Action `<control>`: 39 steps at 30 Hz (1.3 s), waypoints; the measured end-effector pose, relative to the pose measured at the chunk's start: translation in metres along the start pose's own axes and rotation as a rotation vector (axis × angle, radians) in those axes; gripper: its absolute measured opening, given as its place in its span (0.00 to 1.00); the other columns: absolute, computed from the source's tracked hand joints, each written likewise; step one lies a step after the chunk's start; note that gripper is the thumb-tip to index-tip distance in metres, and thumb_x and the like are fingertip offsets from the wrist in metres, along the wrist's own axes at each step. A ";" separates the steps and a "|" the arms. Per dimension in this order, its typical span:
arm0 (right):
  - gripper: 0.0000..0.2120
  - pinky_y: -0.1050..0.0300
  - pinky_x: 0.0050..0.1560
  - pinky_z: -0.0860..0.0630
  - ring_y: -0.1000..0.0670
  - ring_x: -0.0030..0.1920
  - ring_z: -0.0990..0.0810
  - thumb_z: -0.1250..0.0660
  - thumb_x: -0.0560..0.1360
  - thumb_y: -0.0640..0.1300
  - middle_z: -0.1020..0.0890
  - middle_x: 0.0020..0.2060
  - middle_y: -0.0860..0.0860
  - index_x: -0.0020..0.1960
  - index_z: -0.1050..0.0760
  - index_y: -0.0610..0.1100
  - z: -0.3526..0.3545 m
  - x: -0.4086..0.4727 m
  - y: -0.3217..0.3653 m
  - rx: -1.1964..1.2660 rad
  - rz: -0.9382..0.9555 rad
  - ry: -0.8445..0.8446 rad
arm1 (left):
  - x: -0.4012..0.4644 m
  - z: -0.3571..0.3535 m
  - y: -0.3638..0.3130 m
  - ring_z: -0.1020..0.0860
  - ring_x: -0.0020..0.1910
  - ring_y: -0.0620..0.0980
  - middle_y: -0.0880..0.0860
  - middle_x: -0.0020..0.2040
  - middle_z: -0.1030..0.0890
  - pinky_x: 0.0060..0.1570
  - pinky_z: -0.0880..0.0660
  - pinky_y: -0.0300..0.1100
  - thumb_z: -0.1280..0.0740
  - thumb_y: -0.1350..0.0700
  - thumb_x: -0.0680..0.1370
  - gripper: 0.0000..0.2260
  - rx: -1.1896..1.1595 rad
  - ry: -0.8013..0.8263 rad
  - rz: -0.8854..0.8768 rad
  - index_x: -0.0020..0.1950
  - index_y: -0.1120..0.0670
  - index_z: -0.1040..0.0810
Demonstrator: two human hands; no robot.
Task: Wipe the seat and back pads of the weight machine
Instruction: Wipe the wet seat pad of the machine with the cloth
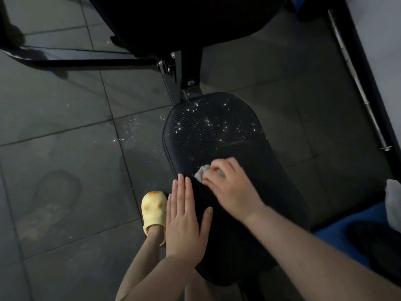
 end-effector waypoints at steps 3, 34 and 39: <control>0.03 0.46 0.43 0.23 0.42 0.46 0.26 0.33 0.76 0.42 0.24 0.48 0.43 0.48 0.22 0.43 0.026 0.014 -0.057 -0.063 -0.262 -0.153 | 0.000 0.001 0.001 0.59 0.78 0.46 0.46 0.79 0.58 0.75 0.56 0.44 0.46 0.41 0.79 0.34 -0.007 0.014 0.008 0.78 0.51 0.60; 0.06 0.45 0.45 0.24 0.41 0.49 0.27 0.36 0.77 0.43 0.24 0.52 0.43 0.52 0.25 0.44 0.007 0.057 -0.022 -0.147 -0.102 -0.072 | 0.008 0.013 0.016 0.56 0.76 0.40 0.45 0.79 0.56 0.73 0.54 0.37 0.39 0.34 0.72 0.44 -0.242 0.023 0.087 0.73 0.39 0.71; 0.07 0.48 0.51 0.24 0.46 0.53 0.26 0.38 0.78 0.49 0.25 0.55 0.49 0.56 0.28 0.51 -0.020 0.043 0.018 -0.074 0.318 0.210 | 0.025 0.019 0.009 0.51 0.77 0.47 0.48 0.79 0.54 0.74 0.48 0.45 0.38 0.40 0.74 0.40 -0.155 -0.045 0.025 0.78 0.50 0.56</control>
Point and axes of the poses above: each hand's wrist, its own x-axis towards the middle knuckle, its own z-axis out of the back of the hand, y = z × x, the point moved 8 cm from there along x, towards the middle knuckle
